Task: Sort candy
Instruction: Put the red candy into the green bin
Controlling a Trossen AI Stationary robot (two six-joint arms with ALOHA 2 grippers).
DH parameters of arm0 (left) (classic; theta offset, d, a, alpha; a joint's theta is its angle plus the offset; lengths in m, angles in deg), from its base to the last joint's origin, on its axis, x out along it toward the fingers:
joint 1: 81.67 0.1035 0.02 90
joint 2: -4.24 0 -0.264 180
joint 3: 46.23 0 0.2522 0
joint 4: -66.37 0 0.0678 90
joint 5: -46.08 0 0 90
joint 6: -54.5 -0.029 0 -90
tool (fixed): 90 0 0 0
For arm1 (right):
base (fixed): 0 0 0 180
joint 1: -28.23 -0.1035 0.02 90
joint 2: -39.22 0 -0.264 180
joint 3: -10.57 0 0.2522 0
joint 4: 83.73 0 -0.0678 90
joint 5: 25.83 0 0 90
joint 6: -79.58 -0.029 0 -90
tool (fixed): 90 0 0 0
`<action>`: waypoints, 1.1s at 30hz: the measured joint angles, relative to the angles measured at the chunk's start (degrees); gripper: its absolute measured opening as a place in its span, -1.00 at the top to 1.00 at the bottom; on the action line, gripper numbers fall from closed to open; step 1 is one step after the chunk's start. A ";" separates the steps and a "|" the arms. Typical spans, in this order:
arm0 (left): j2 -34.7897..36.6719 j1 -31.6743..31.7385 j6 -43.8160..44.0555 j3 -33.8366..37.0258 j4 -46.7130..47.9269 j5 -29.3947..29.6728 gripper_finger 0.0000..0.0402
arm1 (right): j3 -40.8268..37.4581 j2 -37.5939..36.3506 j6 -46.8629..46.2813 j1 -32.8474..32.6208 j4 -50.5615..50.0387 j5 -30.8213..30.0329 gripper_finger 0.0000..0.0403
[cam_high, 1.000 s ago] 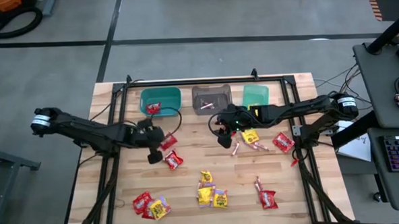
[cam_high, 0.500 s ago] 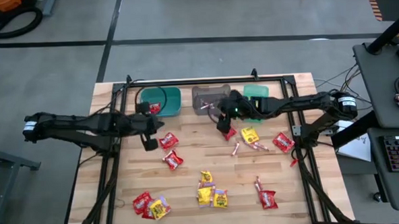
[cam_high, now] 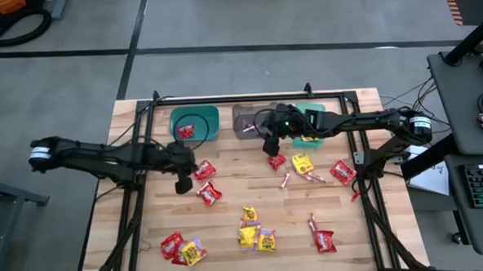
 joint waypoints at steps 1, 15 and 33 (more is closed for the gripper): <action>-0.61 0.00 0.62 0.49 -0.41 0.02 0.66 | -0.05 0.00 -0.46 -0.16 0.02 0.59 0.06; -9.74 0.02 0.04 7.64 -12.31 7.76 -0.02 | -0.72 0.02 -4.48 -4.64 0.03 1.08 0.06; -17.41 -0.07 -0.36 7.97 -17.26 8.02 0.87 | -0.90 0.09 -5.64 -5.26 0.15 1.02 0.06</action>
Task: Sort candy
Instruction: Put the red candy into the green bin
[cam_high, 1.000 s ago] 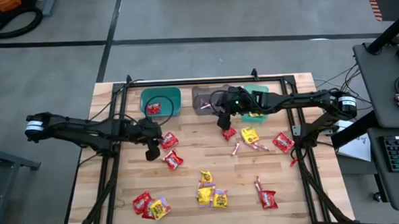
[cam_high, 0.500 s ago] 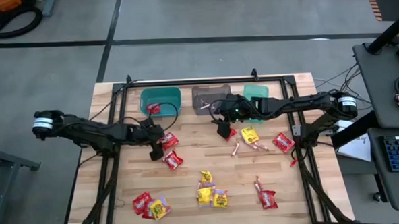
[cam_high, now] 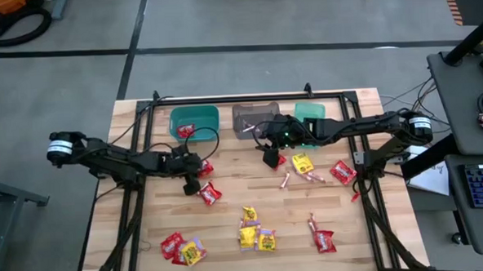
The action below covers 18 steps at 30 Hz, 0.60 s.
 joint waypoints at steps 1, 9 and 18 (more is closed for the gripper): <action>0.41 0.04 0.00 -0.18 0.40 -0.04 0.93 | 0.00 0.00 -0.03 0.00 0.02 0.00 0.06; 6.70 0.07 -3.46 -5.95 11.14 -0.01 0.99 | -0.04 0.00 -0.42 -0.02 0.05 -0.01 0.06; 13.82 9.44 -14.37 -15.83 15.22 10.37 1.00 | -0.17 0.02 -1.87 -0.17 1.47 -0.01 0.06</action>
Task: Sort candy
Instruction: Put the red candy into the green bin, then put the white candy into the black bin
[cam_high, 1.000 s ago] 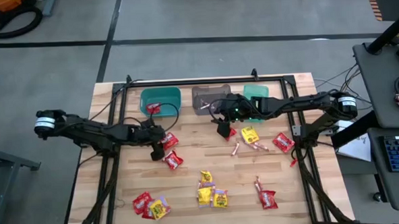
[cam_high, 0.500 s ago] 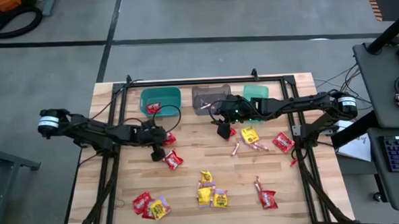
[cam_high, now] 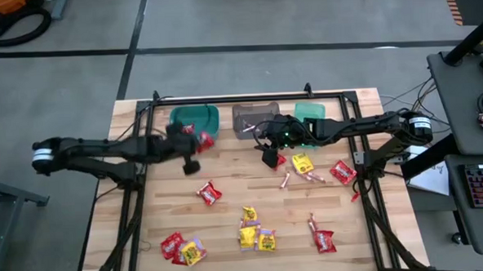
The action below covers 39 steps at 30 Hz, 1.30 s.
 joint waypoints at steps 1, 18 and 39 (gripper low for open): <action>0.04 2.63 -0.43 -0.99 -0.19 0.19 1.00 | 0.00 0.00 -0.10 -0.10 0.02 -0.02 0.06; -12.76 26.21 7.74 -3.26 -6.78 -13.92 0.82 | 0.00 0.00 -2.08 -0.23 -0.05 0.02 0.06; 1.73 11.94 14.06 -1.80 -5.11 -14.70 0.32 | 3.35 -0.02 -24.02 -6.29 -14.02 5.51 0.06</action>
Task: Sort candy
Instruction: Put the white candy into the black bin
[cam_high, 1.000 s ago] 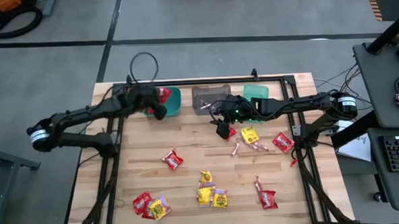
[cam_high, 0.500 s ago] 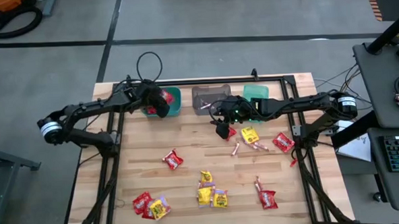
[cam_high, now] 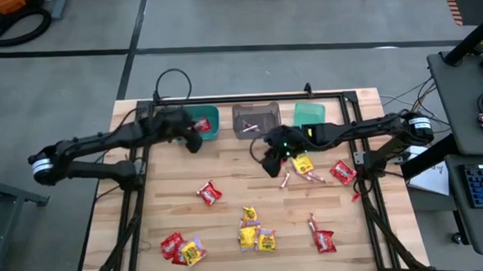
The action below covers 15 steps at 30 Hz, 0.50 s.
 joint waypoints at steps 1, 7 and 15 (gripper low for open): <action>0.73 -2.12 0.11 0.11 -0.68 0.13 0.32 | 0.08 0.00 -1.95 -1.02 -1.00 0.10 0.06; 2.78 -13.91 -0.93 0.23 -5.52 5.58 0.32 | 2.40 0.45 -16.09 -6.66 -15.74 -4.70 0.10; 2.05 -19.81 -2.92 0.12 -8.02 11.88 0.32 | 3.64 6.01 -27.49 -8.56 -28.49 -9.10 0.23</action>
